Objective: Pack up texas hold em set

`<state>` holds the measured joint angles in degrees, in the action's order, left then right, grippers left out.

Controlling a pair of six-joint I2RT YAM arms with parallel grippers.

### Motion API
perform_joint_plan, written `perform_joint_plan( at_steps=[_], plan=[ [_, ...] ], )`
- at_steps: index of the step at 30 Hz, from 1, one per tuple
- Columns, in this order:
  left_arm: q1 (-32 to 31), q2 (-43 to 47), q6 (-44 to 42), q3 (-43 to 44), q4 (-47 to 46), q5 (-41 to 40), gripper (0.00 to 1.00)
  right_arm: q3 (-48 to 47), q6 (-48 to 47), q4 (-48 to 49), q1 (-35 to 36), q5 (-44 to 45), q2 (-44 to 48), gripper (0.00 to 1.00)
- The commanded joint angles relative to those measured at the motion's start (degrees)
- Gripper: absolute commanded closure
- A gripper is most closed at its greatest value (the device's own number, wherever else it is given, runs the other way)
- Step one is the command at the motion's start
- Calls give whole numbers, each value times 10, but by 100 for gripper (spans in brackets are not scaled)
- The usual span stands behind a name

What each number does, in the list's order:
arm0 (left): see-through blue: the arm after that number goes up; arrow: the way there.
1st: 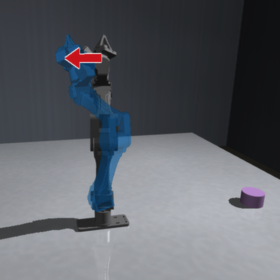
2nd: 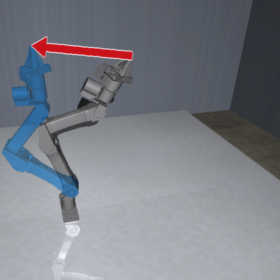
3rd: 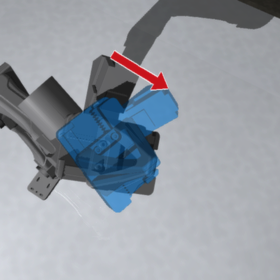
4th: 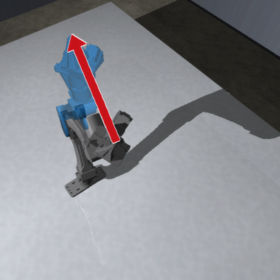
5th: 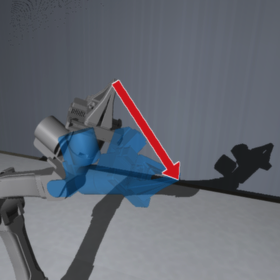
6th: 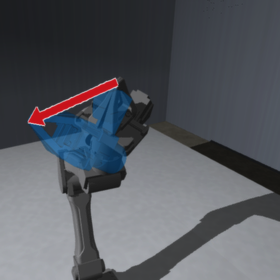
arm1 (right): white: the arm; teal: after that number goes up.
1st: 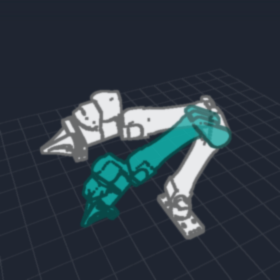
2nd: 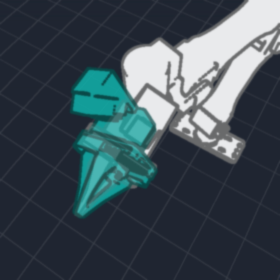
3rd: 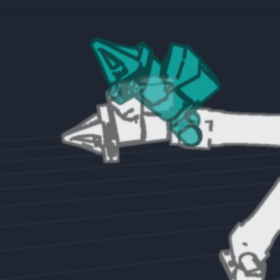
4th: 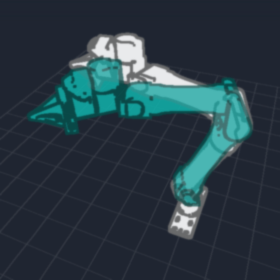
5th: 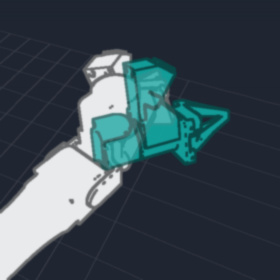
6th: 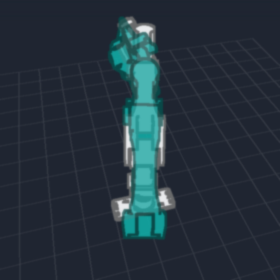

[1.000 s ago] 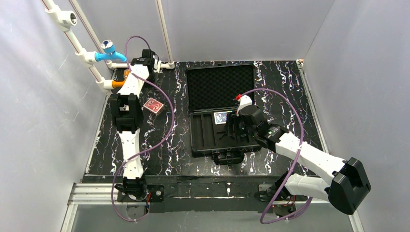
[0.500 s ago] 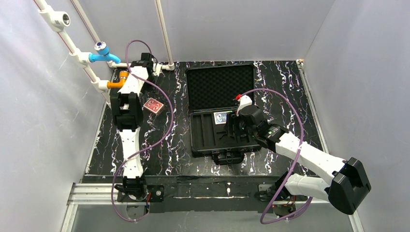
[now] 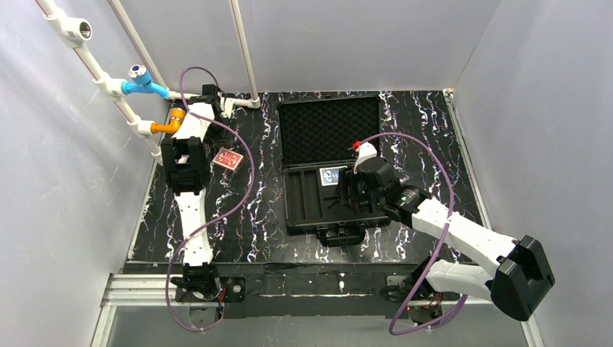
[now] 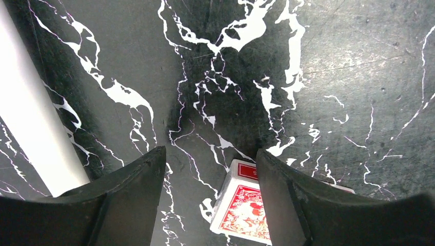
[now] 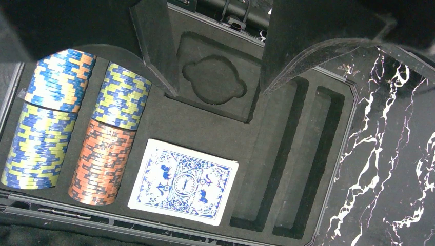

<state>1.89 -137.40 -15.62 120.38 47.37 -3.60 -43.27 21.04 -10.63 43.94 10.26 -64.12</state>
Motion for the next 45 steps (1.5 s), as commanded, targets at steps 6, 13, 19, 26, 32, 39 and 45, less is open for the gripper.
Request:
perform_joint_plan(
  at_steps=[6, 13, 19, 26, 32, 39, 45],
  plan=[
    [4, 67, -8, -120, 3, 64, 37, -8, 1, -1, 1, -7, 14, 33],
    [-6, 126, -8, -188, 12, 95, 38, -7, 3, -5, 0, -13, 27, 33],
    [-10, 177, 19, -258, 23, 100, 38, -5, 5, -13, 1, -23, 35, 33],
    [-32, 248, 78, -345, 30, 98, 39, -2, 9, -14, 1, -36, 42, 33],
    [-63, 311, 101, -410, 32, 99, 40, -1, 16, -17, 1, -41, 49, 33],
    [-73, 371, 118, -451, 53, 89, 41, -4, 18, -26, 1, -36, 62, 33],
    [-73, 443, 150, -502, 27, 87, 40, -2, 21, -17, 1, -38, 59, 33]
  ],
)
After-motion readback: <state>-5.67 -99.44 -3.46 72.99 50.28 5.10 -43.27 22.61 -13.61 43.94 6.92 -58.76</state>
